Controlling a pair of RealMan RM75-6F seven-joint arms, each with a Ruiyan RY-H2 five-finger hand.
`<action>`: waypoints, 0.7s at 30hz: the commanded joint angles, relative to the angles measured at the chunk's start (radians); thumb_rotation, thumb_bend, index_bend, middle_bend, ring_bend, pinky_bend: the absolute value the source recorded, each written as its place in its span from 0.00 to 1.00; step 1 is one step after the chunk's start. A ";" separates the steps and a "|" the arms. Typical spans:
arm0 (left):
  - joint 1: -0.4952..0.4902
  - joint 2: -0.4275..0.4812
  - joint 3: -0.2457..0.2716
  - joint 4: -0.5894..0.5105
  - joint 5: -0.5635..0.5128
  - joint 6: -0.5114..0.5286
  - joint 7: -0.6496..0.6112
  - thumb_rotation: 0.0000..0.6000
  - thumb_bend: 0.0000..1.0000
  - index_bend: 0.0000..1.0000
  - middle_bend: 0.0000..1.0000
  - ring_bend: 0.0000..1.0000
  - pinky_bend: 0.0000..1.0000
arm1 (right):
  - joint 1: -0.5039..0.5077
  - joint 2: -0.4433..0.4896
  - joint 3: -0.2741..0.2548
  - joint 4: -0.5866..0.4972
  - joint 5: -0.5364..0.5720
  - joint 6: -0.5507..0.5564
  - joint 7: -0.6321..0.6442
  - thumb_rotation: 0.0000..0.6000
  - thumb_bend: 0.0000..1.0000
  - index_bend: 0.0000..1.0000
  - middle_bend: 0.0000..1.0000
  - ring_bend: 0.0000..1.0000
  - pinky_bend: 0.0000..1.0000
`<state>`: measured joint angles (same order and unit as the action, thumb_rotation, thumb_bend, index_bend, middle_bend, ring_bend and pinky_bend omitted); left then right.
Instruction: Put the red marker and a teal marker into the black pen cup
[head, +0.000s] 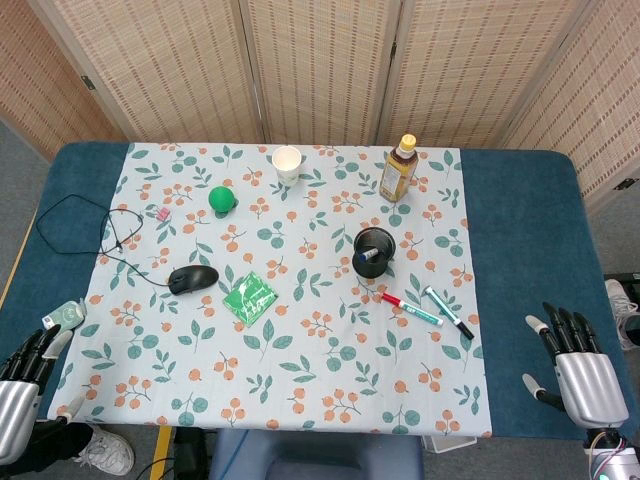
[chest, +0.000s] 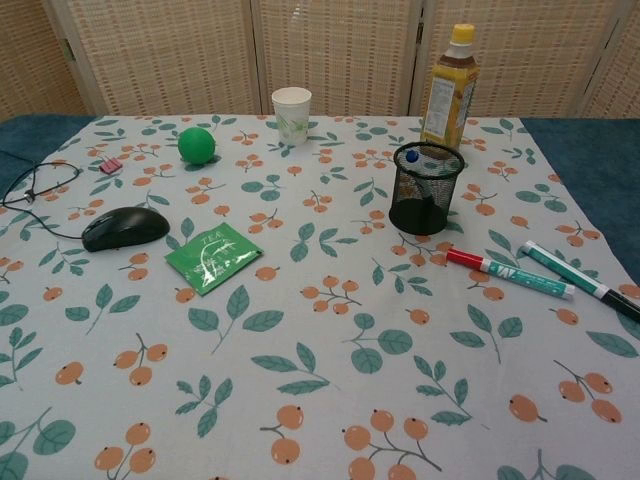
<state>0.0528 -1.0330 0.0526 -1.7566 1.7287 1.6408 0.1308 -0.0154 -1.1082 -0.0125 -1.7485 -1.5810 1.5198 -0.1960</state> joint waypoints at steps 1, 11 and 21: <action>0.000 0.000 0.000 0.000 -0.001 -0.001 -0.002 1.00 0.27 0.00 0.08 0.04 0.22 | 0.001 0.000 0.002 -0.001 0.003 -0.001 0.002 1.00 0.20 0.15 0.00 0.00 0.00; -0.010 -0.002 -0.004 -0.005 -0.014 -0.017 -0.012 1.00 0.27 0.00 0.08 0.04 0.22 | 0.096 -0.026 0.037 0.028 0.047 -0.147 0.123 1.00 0.20 0.23 0.01 0.00 0.00; -0.052 0.020 -0.037 0.014 -0.104 -0.086 -0.122 1.00 0.27 0.00 0.08 0.04 0.22 | 0.231 -0.119 0.165 -0.047 0.334 -0.316 -0.027 1.00 0.20 0.31 0.04 0.00 0.00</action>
<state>0.0115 -1.0210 0.0233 -1.7483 1.6420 1.5707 0.0328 0.1704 -1.1962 0.1132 -1.7628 -1.3190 1.2526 -0.1564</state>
